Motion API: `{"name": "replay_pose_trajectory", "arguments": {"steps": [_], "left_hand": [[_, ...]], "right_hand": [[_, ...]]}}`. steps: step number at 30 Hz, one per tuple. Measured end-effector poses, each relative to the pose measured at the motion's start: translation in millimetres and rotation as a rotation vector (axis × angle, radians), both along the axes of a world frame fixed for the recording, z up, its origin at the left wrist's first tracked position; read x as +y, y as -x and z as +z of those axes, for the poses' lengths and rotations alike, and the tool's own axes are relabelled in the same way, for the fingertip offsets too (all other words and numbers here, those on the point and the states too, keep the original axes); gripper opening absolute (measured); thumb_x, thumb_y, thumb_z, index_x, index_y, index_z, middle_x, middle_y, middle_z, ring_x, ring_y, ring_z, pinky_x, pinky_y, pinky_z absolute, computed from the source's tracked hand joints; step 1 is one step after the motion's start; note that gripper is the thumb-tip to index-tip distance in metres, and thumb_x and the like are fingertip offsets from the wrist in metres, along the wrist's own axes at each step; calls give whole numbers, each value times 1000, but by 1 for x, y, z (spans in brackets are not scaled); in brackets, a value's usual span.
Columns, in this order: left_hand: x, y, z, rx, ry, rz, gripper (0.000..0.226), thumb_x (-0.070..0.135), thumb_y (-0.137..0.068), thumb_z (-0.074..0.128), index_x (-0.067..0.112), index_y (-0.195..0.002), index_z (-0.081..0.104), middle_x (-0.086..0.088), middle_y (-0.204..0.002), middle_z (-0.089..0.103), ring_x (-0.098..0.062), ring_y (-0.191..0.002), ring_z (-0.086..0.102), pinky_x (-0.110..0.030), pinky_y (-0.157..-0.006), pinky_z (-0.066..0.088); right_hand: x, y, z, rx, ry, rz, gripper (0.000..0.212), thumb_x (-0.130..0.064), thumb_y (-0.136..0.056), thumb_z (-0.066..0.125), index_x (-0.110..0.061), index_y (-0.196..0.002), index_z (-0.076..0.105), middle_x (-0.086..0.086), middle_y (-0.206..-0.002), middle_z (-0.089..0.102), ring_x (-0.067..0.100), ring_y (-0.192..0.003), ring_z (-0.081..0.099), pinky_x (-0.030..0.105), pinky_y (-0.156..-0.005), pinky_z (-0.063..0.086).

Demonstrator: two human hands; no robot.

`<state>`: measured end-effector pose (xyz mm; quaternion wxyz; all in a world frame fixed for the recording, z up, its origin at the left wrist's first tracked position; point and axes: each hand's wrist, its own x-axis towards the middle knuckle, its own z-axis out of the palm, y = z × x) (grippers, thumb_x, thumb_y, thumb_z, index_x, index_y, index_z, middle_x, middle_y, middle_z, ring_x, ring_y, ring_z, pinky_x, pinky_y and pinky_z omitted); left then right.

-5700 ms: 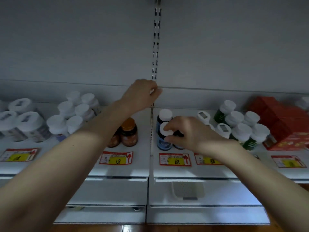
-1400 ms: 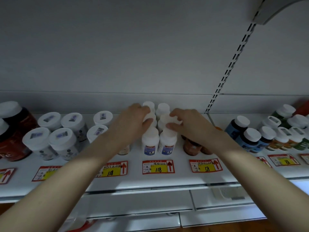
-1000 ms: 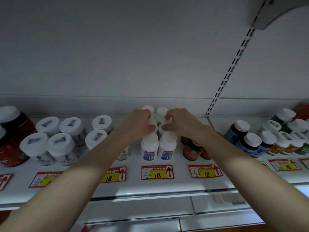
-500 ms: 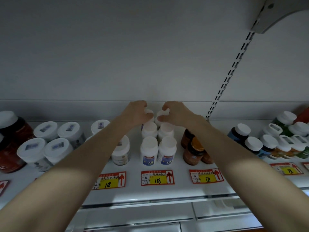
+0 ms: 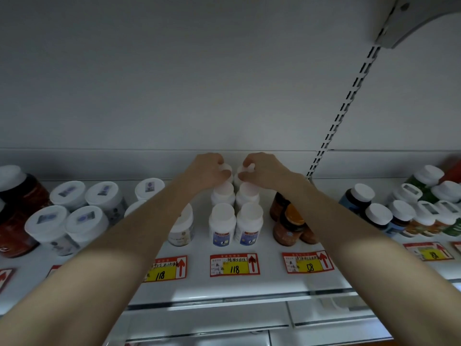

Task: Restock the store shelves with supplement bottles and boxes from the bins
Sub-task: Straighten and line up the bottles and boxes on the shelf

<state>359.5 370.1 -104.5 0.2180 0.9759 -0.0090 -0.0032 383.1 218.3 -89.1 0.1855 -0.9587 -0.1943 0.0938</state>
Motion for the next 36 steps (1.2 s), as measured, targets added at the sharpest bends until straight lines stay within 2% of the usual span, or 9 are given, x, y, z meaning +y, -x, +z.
{"name": "replay_pose_trajectory", "arguments": {"steps": [5, 10, 14, 16, 22, 25, 30, 33, 36], "left_hand": [[5, -3, 4, -88, 14, 26, 41, 28, -95, 49, 1, -124, 54, -18, -125, 56, -31, -114, 51, -29, -92, 37], [15, -9, 14, -160, 42, 91, 38, 30, -93, 51, 3, -119, 57, -17, -120, 60, -29, -111, 54, -27, -92, 37], [40, 6, 26, -216, 45, 147, 35, 31, -92, 53, 5, -115, 60, -15, -116, 62, -28, -107, 56, -25, -91, 38], [58, 20, 29, -245, 14, 160, 33, 28, -92, 54, 3, -111, 62, -16, -112, 64, -28, -104, 59, -26, -89, 38], [109, 75, 35, -260, -96, 147, 33, 28, -91, 55, 4, -113, 63, -16, -111, 66, -27, -103, 60, -25, -88, 38], [124, 104, 36, -226, -136, 42, 38, 31, -91, 56, 5, -117, 61, -15, -114, 65, -27, -103, 61, -29, -89, 43], [131, 126, 27, -100, -287, -80, 54, 57, -81, 57, 17, -116, 59, -7, -108, 62, -24, -96, 58, -30, -78, 44], [128, 125, 16, -113, -343, -182, 49, 56, -82, 55, 16, -110, 58, -8, -107, 62, -24, -96, 58, -28, -72, 37], [129, 122, 5, -130, -345, -260, 46, 55, -83, 55, 15, -104, 61, -7, -102, 62, -22, -93, 58, -26, -69, 37]], "right_hand": [[-18, 13, 4, -78, -19, 18, 37, -32, -92, 51, -10, -122, 53, 10, -124, 54, 24, -110, 52, 27, -87, 39], [-39, 52, 12, -189, -116, 195, 29, -27, -89, 58, -10, -112, 63, 8, -117, 62, 21, -107, 57, 24, -91, 39], [-37, 85, 18, -189, -156, 374, 20, -19, -87, 62, -7, -102, 68, 8, -104, 69, 16, -92, 61, 22, -80, 42], [-26, 98, 20, -169, -149, 440, 20, -18, -88, 61, -9, -104, 68, 6, -105, 69, 14, -92, 60, 25, -81, 44], [25, 120, 20, -109, -112, 557, 31, -25, -90, 56, -11, -118, 60, 4, -118, 62, 15, -105, 56, 18, -87, 38], [51, 115, 16, -145, -60, 547, 36, -28, -89, 59, -12, -121, 59, 4, -121, 59, 17, -109, 54, 19, -89, 37], [84, 107, 11, -118, 107, 426, 42, -35, -87, 60, -19, -124, 52, 5, -122, 54, 20, -110, 50, 28, -87, 39], [97, 104, 5, -54, 172, 345, 45, -34, -84, 63, -19, -124, 50, 7, -119, 54, 21, -106, 50, 30, -85, 40], [104, 105, 2, 5, 137, 273, 45, -32, -83, 65, -19, -124, 50, 8, -118, 56, 21, -104, 53, 34, -88, 44]]}}
